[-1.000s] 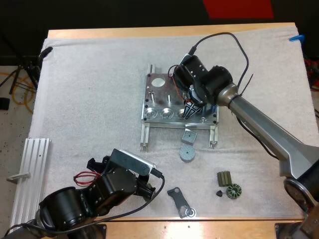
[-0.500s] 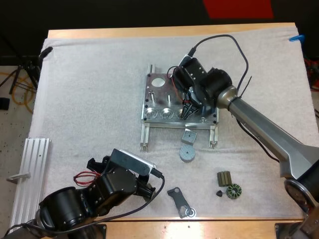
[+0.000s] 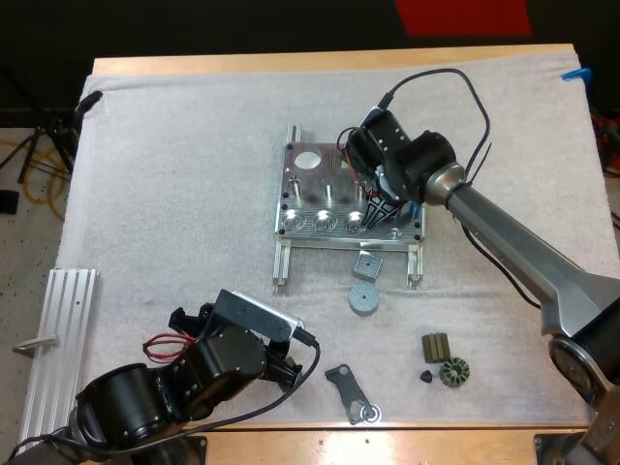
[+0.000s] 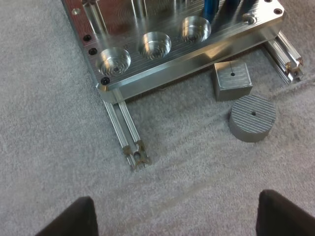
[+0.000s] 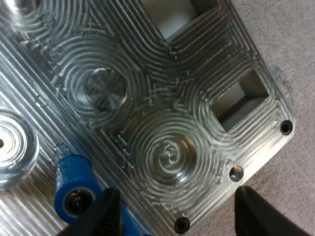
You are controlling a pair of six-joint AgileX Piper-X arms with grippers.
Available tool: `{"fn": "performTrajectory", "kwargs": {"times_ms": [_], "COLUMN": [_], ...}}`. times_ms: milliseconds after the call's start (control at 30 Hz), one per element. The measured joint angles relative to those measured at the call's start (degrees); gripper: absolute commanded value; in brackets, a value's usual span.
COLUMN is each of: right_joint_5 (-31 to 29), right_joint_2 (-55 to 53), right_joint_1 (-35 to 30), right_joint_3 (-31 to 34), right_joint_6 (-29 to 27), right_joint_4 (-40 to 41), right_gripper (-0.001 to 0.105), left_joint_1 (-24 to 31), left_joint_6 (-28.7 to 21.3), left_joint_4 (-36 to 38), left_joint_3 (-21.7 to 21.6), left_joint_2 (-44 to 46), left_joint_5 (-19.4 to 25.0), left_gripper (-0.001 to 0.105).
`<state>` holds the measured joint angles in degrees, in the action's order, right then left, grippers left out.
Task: Load cells from right to left
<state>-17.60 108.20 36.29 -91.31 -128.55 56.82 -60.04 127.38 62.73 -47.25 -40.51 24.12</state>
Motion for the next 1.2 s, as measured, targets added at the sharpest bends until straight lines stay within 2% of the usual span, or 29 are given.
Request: {"fn": "performTrajectory", "kwargs": {"times_ms": [267, 567, 733, 900, 1200], "right_joint_5": [0.12, 1.35, 2.32, 4.42, 4.4], "right_joint_2": [-1.14, -8.76, -11.84, -15.86, -21.73], "right_joint_1": [0.0, 0.0, 0.0, 0.0, 0.0], "right_joint_3": [0.0, 0.0, 0.0, 0.0, 1.42], "right_joint_6": [1.27, 3.9, 8.25, 10.16, 13.38], "right_joint_4": [0.14, 1.22, 4.44, 8.23, 11.91], "right_gripper": [0.051, 0.051, 0.051, 0.051, 0.051], "left_joint_1": [0.0, 0.0, 0.0, 0.0, 0.1], "left_joint_6": [0.0, -0.46, -0.62, -4.68, -14.1], "left_joint_4": [0.0, 0.0, 0.0, -3.05, -8.02], "left_joint_3": [0.0, 0.0, 0.0, 0.0, 0.0], "left_joint_2": [0.0, 0.0, 0.0, 0.0, 0.0], "left_joint_5": [0.0, 0.0, 0.21, 0.21, 0.21], "left_gripper": [0.066, 0.066, 0.066, 0.066, 0.066]}}
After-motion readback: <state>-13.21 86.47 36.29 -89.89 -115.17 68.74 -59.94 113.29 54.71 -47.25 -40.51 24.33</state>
